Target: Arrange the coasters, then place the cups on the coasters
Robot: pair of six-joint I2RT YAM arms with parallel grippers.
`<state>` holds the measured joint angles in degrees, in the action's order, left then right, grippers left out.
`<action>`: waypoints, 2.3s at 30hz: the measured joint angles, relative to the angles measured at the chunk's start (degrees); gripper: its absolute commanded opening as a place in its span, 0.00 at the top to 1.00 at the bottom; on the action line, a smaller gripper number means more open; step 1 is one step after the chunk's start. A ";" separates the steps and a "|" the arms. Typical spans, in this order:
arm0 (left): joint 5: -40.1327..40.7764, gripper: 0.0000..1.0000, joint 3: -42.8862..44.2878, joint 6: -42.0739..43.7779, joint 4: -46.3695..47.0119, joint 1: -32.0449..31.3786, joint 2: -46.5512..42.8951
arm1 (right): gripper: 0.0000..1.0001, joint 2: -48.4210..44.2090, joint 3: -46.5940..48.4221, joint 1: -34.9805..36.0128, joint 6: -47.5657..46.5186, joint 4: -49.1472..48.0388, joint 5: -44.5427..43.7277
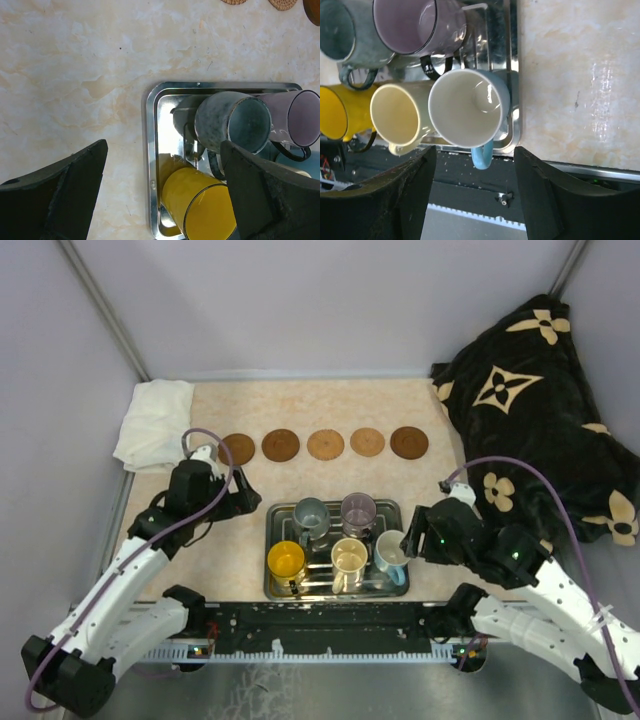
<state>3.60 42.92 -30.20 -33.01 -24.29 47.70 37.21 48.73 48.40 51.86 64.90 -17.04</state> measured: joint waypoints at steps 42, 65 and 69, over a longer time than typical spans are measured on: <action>3.02 0.00 0.00 0.74 2.21 -0.07 4.04 | 0.52 10.27 -11.52 16.09 4.44 -8.20 -0.74; 4.44 0.00 -1.20 0.68 2.62 -0.09 2.95 | 1.00 13.60 -14.16 16.11 4.81 -11.96 -3.06; 4.57 0.00 -1.55 0.68 2.78 -0.07 2.95 | 1.00 14.40 -14.03 16.37 4.94 -12.24 -4.20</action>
<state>8.16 41.36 -29.52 -30.24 -24.36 50.65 51.62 34.70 64.77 56.80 52.66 -21.23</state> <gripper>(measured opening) 0.997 0.161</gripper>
